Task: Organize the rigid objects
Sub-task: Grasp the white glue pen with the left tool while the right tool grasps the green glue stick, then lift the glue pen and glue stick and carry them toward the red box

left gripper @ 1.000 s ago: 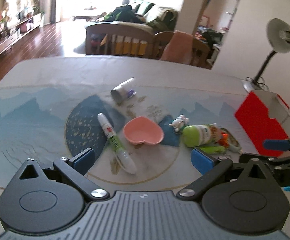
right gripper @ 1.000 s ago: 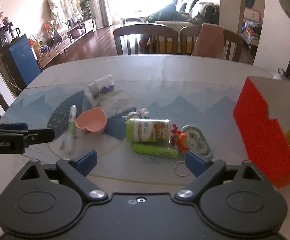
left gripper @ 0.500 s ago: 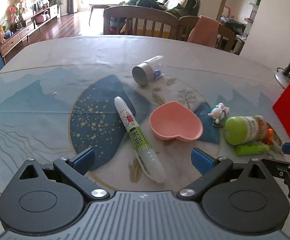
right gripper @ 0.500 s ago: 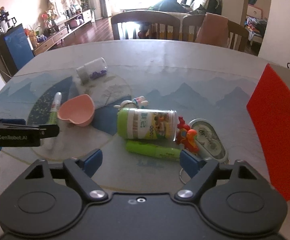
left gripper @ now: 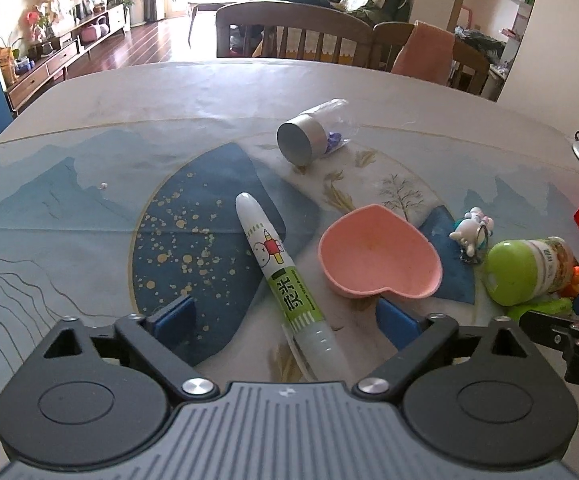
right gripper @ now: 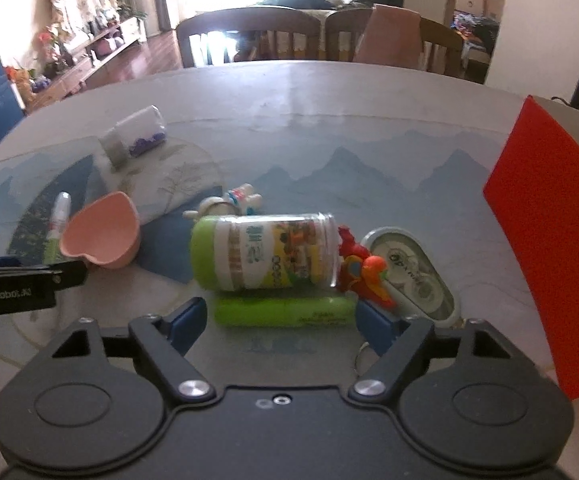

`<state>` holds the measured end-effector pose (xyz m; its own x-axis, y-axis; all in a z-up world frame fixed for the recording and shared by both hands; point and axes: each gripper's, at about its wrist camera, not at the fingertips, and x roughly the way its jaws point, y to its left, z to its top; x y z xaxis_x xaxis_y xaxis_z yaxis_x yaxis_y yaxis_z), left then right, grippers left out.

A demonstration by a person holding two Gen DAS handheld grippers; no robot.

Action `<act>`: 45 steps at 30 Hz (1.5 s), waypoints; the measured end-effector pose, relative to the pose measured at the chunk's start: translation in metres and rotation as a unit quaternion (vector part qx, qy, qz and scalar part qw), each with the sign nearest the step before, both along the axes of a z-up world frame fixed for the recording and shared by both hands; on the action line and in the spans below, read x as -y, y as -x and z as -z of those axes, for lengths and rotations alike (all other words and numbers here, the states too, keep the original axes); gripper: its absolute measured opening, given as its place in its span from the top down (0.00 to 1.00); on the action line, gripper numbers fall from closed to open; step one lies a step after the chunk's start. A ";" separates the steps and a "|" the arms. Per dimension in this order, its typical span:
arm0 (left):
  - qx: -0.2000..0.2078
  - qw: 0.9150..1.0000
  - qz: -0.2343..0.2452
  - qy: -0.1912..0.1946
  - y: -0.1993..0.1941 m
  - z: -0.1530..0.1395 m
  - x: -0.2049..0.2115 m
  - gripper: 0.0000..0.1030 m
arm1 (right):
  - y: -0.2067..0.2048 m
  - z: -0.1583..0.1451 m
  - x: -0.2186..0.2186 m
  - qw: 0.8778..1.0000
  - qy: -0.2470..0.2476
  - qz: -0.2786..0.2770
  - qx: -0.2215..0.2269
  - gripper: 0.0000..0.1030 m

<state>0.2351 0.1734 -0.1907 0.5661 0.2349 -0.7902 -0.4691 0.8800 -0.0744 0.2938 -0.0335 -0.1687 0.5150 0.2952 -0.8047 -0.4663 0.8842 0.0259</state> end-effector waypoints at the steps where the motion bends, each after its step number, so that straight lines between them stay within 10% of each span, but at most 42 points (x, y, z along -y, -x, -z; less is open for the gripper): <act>1: -0.002 1.000 0.000 -0.006 -0.001 0.001 0.000 0.08 | 0.000 0.001 0.000 1.000 0.003 0.002 0.000 0.21; 9: -0.001 0.999 0.007 -0.040 -0.002 0.001 0.003 0.28 | 0.007 0.005 -0.004 1.000 0.014 -0.010 0.007 0.23; 19: 0.010 1.000 -0.001 -0.029 0.001 -0.004 -0.008 0.82 | 0.017 -0.002 -0.007 1.000 0.016 -0.022 0.003 0.23; 45: 0.054 0.997 0.023 0.050 0.070 -0.070 0.025 0.83 | 0.078 -0.097 0.058 0.997 -0.056 -0.039 0.024 0.23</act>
<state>0.1655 0.1480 -0.1204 0.6582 0.1294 -0.7417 -0.4125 0.8861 -0.2114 0.2155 -0.0915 -0.0718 0.5244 0.4232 -0.7389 -0.5370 0.8378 0.0987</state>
